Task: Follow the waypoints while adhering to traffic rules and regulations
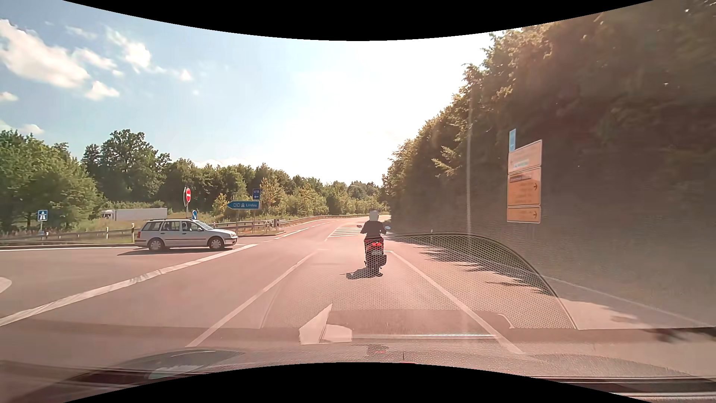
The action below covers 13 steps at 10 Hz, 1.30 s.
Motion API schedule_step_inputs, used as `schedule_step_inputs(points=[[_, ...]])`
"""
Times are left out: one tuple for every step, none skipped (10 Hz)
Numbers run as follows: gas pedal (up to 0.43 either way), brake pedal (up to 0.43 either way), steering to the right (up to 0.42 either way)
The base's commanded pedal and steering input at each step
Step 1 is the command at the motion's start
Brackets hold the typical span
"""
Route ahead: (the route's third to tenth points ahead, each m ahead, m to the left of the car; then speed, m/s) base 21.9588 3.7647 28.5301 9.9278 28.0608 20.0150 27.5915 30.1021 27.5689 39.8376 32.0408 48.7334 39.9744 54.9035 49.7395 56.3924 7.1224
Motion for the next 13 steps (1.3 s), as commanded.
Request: schedule_step_inputs(points=[[0.0,0.201,-0.017],[0.0,0.207,-0.017],[0.0,0.207,-0.017],[0.0,0.207,-0.017],[0.0,0.207,-0.017],[0.0,0.213,-0.016],[0.0,0.213,-0.013],[0.0,0.213,-0.008],[0.0,0.201,-0.008],[0.0,0.171,-0.012],[0.0,0.146,-0.014],[0.0,0.116,-0.014],[0.0,0.098,-0.015]])
